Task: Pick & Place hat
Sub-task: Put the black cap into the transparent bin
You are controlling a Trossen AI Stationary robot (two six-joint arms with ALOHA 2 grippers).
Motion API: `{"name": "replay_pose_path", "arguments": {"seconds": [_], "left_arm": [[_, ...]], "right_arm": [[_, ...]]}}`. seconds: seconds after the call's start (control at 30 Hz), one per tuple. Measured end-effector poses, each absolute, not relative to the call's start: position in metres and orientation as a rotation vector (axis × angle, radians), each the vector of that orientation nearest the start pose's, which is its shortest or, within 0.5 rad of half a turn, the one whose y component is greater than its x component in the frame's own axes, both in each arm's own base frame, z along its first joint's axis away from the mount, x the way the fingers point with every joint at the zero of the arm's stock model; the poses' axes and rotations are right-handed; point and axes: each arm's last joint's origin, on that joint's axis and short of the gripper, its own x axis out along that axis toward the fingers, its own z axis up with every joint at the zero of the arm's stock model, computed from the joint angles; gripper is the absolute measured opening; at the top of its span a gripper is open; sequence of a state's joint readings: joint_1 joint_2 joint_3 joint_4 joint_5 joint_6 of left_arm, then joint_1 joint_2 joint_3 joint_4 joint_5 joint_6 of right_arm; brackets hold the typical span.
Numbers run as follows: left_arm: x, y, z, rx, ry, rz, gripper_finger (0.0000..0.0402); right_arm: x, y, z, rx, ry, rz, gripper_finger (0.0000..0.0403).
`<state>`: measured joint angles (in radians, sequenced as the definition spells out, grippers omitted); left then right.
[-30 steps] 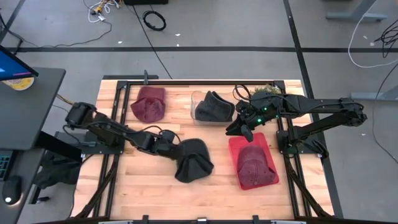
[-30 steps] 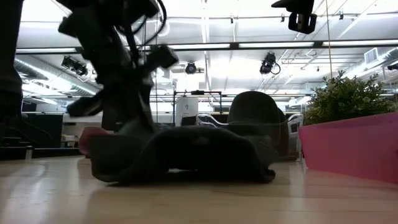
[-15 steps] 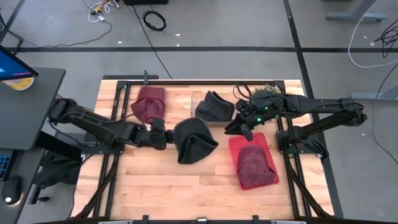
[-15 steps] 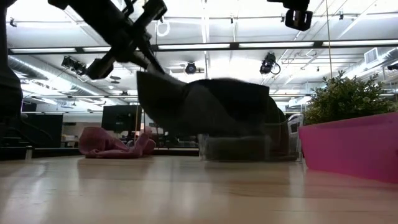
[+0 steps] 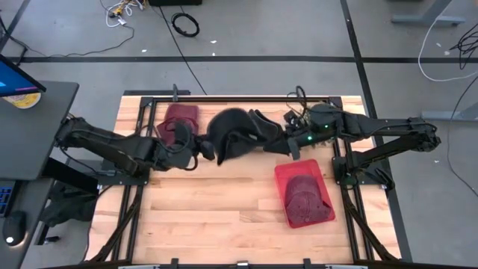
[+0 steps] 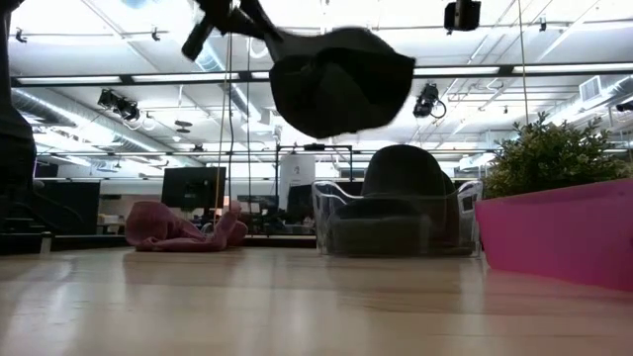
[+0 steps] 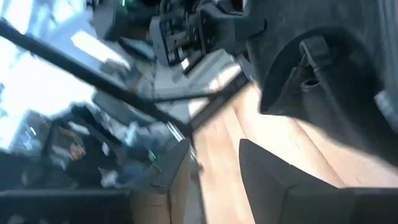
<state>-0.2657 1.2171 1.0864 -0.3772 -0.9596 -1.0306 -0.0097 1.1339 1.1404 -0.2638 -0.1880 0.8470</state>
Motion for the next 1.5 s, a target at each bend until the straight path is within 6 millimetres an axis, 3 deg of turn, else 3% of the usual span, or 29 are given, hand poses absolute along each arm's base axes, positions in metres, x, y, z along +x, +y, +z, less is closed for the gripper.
{"name": "replay_pose_path", "arguments": {"seconds": [0.2,0.33,0.53,0.7,0.93,1.17,1.33,1.5], "left_arm": [[0.247,-0.041,0.375,-0.233,0.035,0.947,0.0011],[0.244,-0.04,0.399,-0.025,0.055,1.035,0.0011],[0.257,-0.043,0.416,0.23,0.178,1.108,0.0011],[0.282,-0.05,0.41,0.479,0.348,1.133,0.0011],[0.313,-0.057,0.388,0.853,0.638,1.15,0.0011],[0.323,-0.06,0.376,0.941,0.698,1.104,0.0011],[0.323,-0.06,0.376,0.935,0.693,1.105,0.0011],[0.324,-0.061,0.376,0.936,0.683,1.074,0.0011]], "right_arm": [[0.249,0.0,0.391,0.971,0.156,-0.003,0.0139],[0.249,-0.002,0.397,1.032,0.067,-0.045,0.0139],[0.256,-0.006,0.407,1.238,-0.126,-0.068,0.0139],[0.271,-0.012,0.409,1.327,-0.225,0.001,0.016],[0.291,-0.025,0.395,1.467,-0.212,0.003,0.0243],[0.307,-0.038,0.381,1.568,-0.22,-0.027,0.0317],[0.313,-0.047,0.373,1.594,-0.243,-0.089,0.0316],[0.314,-0.056,0.37,1.607,-0.272,-0.13,0.027]]}}
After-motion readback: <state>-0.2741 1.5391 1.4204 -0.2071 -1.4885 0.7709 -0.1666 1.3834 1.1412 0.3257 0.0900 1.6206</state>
